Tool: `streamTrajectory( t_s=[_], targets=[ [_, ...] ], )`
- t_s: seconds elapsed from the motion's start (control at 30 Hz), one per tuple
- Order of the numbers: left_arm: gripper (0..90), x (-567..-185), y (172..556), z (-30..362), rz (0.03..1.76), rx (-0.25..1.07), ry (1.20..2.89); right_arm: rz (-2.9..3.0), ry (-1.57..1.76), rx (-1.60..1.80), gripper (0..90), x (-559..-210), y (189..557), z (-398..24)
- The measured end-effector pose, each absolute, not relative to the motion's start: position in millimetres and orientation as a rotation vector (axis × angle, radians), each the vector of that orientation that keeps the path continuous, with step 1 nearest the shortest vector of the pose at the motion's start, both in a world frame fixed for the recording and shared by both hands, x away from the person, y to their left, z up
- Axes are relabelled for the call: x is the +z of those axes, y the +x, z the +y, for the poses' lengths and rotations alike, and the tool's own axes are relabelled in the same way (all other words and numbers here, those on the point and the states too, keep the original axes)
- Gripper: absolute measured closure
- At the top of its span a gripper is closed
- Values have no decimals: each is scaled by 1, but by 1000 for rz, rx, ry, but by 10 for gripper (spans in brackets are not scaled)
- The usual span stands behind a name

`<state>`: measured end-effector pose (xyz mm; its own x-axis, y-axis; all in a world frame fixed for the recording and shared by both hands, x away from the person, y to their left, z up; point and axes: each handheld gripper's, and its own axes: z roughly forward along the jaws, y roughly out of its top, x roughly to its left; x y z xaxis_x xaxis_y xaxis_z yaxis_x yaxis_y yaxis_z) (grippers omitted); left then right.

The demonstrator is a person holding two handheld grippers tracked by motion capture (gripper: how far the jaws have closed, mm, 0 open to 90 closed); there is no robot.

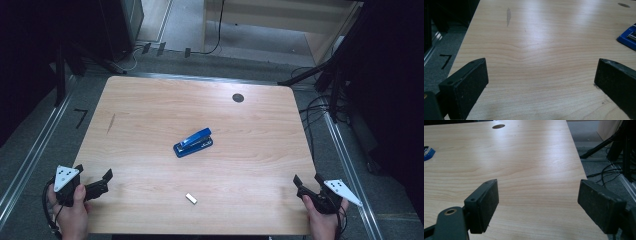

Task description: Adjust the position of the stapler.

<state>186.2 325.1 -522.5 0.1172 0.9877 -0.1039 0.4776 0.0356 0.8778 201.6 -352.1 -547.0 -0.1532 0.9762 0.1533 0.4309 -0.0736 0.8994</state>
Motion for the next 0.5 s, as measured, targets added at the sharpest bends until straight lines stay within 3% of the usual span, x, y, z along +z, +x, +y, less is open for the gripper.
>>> streamTrajectory(
  t_s=[0.5],
  targets=[
    [0, -523, 187, 322, 1474, 773, 1596, 1735, 1448, 1214, 210, -519, 214, -315]
  ],
)
